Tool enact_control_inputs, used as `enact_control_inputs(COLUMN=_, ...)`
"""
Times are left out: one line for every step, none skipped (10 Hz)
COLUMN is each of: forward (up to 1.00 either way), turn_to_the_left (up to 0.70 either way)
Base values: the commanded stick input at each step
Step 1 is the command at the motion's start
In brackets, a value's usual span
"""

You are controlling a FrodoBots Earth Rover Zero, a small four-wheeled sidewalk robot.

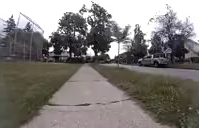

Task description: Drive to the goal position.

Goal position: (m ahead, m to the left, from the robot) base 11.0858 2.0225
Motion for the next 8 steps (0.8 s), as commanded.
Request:
enact_control_inputs(forward=0.70, turn_to_the_left=0.00)
enact_control_inputs(forward=0.70, turn_to_the_left=0.00)
enact_control_inputs(forward=0.70, turn_to_the_left=0.00)
enact_control_inputs(forward=0.70, turn_to_the_left=0.00)
enact_control_inputs(forward=0.70, turn_to_the_left=0.13)
enact_control_inputs(forward=0.70, turn_to_the_left=0.27)
enact_control_inputs(forward=0.70, turn_to_the_left=0.31)
enact_control_inputs(forward=0.70, turn_to_the_left=0.20)
